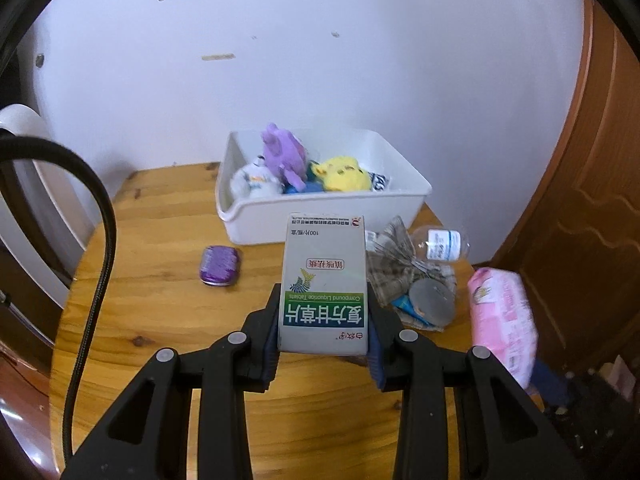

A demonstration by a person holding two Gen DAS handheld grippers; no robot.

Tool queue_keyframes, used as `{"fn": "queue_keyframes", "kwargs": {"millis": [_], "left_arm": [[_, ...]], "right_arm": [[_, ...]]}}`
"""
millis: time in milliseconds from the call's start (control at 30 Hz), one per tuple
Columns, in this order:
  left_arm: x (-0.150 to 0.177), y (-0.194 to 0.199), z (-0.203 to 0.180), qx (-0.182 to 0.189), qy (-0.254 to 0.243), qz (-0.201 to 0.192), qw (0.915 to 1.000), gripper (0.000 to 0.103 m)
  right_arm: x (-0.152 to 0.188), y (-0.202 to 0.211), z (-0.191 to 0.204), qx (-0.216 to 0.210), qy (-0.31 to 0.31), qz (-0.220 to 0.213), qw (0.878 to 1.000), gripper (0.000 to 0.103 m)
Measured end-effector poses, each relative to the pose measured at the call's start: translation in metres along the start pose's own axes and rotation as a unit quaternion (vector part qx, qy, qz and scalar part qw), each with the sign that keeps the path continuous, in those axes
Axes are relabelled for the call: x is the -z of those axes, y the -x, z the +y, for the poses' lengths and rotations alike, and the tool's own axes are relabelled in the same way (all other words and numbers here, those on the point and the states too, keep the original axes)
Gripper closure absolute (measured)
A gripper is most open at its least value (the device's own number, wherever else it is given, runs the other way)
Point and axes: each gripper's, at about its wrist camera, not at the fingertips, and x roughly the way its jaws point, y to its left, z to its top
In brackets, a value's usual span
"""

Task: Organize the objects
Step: 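Lift the medicine box and tissue pack and carry both over the tray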

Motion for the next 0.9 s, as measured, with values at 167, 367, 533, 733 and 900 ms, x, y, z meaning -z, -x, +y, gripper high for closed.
{"fn": "queue_keyframes", "kwargs": {"millis": [167,367,533,733,900], "left_arm": [[-0.031,0.010,0.019,-0.015,-0.005,-0.005,0.9999,0.065],[-0.085,0.009,0.024,-0.034,-0.031,-0.015,0.9988,0.065],[-0.140,-0.008,0.011,-0.039,-0.071,-0.007,0.9967,0.065],[-0.202,-0.041,-0.011,-0.060,-0.109,-0.017,0.9921,0.065],[-0.243,-0.097,-0.018,-0.058,-0.093,0.007,0.9939,0.065]], "right_arm": [[-0.029,0.006,-0.008,-0.015,0.000,-0.013,1.000,0.062],[-0.079,-0.002,-0.020,-0.009,0.018,-0.042,0.999,0.062],[-0.131,-0.012,-0.028,0.004,0.039,-0.083,0.996,0.062],[-0.196,-0.049,-0.039,0.006,0.057,-0.103,0.993,0.061],[-0.247,-0.109,-0.055,-0.004,0.041,-0.077,0.996,0.061]]}}
